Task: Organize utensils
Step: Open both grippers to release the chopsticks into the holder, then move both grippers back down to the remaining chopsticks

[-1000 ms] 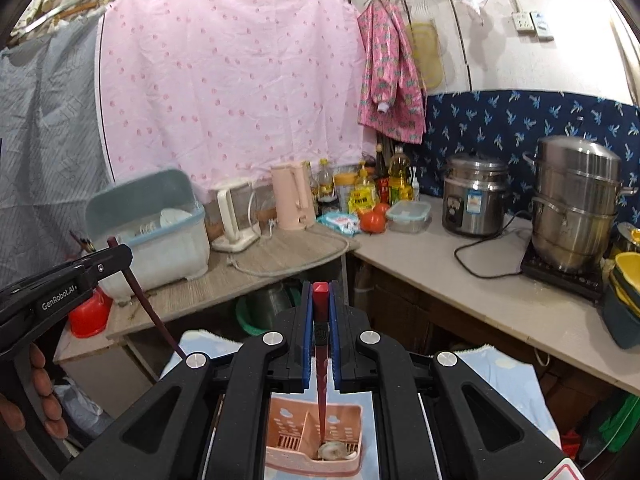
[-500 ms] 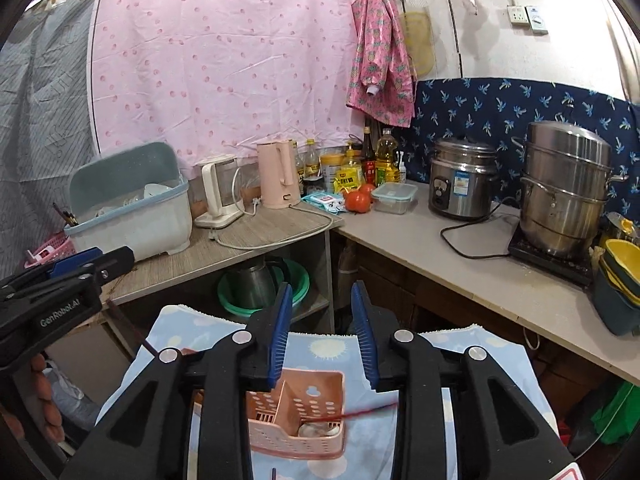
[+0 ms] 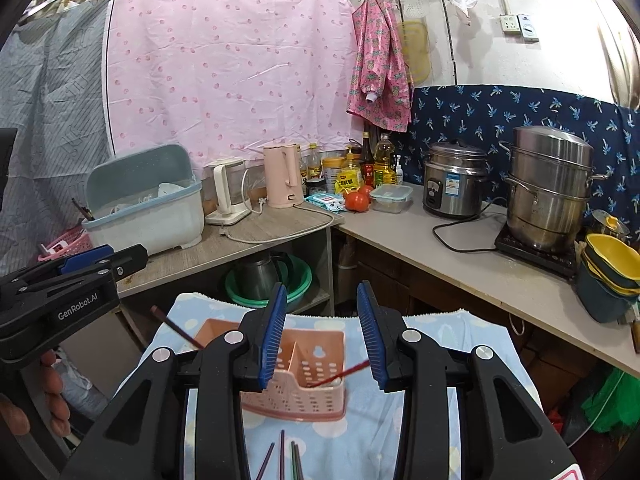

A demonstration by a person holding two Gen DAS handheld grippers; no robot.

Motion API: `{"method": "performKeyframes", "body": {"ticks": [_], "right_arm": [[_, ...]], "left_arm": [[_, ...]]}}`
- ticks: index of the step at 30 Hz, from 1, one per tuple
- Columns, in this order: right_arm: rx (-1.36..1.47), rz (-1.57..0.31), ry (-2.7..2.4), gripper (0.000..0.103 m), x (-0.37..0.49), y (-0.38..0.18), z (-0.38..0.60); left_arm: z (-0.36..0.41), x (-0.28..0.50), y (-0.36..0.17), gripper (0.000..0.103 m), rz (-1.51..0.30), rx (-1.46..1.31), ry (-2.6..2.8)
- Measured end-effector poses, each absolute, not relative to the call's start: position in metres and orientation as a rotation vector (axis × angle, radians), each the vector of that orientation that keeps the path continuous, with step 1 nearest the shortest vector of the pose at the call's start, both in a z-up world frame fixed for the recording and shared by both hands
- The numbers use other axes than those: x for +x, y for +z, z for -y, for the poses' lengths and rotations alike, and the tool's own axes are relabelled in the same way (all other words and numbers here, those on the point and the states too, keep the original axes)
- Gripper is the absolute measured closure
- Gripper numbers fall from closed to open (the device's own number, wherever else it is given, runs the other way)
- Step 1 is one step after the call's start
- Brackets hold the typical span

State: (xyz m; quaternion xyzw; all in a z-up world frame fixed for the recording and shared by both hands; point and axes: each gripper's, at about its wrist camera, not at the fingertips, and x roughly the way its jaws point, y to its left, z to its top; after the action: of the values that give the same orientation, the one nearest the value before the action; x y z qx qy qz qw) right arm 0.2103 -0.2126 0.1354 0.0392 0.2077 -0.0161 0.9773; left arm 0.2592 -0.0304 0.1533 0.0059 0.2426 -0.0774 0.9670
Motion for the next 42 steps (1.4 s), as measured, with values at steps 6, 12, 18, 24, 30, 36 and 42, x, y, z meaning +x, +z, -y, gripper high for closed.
{"method": "performKeyframes", "body": {"ticks": [6,12,18,24,30,36,42], "right_arm": [[0.078,-0.445,-0.035,0.066,0.179,0.127,0.213],[0.072,-0.487,-0.030,0.066,0.142,0.103,0.210],[0.083,-0.541,-0.010,0.066,0.106,0.074,0.202],[0.107,-0.616,0.004,0.066,0.068,0.040,0.198],[0.131,-0.711,-0.004,0.066,0.041,0.002,0.203],[0.119,-0.804,-0.022,0.066,0.032,-0.042,0.204],[0.105,-0.858,-0.035,0.066,0.034,-0.069,0.205]], "left_arm": [[0.029,0.229,0.150,0.059,-0.505,0.011,-0.155],[0.027,0.197,0.134,0.060,-0.526,0.019,-0.154],[0.024,0.168,0.102,0.060,-0.587,0.012,-0.170],[0.019,0.139,0.065,0.059,-0.659,-0.002,-0.187],[0.016,0.111,0.025,0.059,-0.738,0.007,-0.201],[0.005,0.094,-0.021,0.059,-0.831,-0.028,-0.180],[-0.011,0.083,-0.053,0.059,-0.882,-0.055,-0.165]]}}
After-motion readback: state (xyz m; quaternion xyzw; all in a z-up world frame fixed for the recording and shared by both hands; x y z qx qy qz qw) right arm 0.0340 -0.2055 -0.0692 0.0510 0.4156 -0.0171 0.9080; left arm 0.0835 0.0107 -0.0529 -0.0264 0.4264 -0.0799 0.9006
